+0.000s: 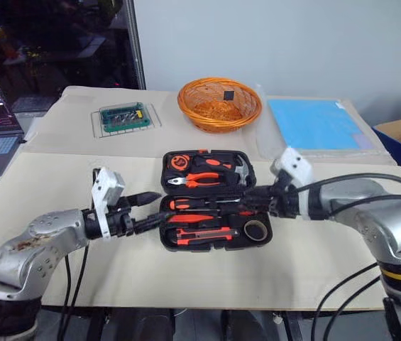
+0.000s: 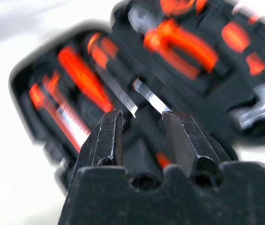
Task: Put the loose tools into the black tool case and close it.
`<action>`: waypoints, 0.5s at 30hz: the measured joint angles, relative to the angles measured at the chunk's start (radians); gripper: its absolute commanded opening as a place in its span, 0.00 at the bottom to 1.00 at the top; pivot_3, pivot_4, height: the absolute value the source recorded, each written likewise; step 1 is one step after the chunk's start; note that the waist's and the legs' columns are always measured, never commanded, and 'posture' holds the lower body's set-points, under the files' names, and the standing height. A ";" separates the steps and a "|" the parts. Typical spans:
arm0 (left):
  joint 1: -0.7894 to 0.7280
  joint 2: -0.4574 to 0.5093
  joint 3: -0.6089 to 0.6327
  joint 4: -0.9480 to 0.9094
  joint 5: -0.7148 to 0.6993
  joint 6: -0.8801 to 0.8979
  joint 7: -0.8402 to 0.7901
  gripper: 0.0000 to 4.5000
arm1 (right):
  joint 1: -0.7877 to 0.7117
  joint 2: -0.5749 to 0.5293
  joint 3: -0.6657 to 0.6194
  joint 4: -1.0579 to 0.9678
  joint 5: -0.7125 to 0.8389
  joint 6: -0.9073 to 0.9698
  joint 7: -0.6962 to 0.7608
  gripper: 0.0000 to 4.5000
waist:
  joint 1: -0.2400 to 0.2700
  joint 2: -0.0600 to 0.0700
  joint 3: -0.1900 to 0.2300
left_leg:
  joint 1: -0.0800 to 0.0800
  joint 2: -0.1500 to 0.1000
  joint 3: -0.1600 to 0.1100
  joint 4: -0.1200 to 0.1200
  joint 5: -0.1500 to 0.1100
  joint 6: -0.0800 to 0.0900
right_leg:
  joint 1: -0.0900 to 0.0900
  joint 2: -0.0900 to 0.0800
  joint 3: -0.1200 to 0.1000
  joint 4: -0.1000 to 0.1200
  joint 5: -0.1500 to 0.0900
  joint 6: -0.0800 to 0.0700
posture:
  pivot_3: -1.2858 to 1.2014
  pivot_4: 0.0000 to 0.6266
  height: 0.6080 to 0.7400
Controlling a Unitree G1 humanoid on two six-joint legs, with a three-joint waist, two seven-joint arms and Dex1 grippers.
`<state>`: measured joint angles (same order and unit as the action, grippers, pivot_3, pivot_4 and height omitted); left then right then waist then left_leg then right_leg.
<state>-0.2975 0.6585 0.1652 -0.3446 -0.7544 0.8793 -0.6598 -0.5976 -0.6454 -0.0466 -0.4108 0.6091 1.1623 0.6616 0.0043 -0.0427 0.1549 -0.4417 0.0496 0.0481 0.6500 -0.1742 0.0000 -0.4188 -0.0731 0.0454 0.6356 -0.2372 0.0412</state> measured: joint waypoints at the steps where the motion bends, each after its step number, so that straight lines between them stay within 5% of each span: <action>1: -0.070 -0.042 -0.012 0.049 0.018 0.058 0.088 0.84 | -0.027 0.009 -0.018 0.053 -0.007 0.003 -0.033 0.51 | 0.003 0.000 0.000 | 0.000 -0.001 0.000 0.000 0.000 0.000 | 0.001 -0.001 0.000 0.000 0.001 -0.001 | 0.52 0.24 1.00; 8: -0.362 -0.185 -0.045 0.378 0.143 0.179 0.336 0.84 | -0.182 0.079 0.074 0.396 -0.206 -0.031 -0.209 0.99 | -0.017 -0.002 0.000 | -0.002 -0.003 0.000 -0.001 0.001 0.000 | -0.003 -0.001 0.002 0.007 0.001 0.000 | 0.52 0.24 1.00; 15: -0.542 -0.248 -0.082 0.683 0.261 0.152 0.369 0.84 | -0.330 0.185 0.073 0.783 -0.288 -0.117 -0.272 0.94 | -0.022 -0.002 0.000 | -0.002 -0.004 -0.001 -0.005 0.002 0.000 | -0.005 -0.002 0.001 0.006 0.001 -0.001 | 0.52 0.24 1.00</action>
<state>-0.8394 0.4109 0.0827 0.3382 -0.4929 1.0310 -0.2907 -0.9278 -0.4601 0.0261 0.3720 0.3214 1.0450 0.3901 -0.0172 -0.0447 0.1553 -0.4441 0.0455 0.0471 0.6453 -0.1723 0.0000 -0.4234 -0.0749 0.0461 0.6412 -0.2366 0.0403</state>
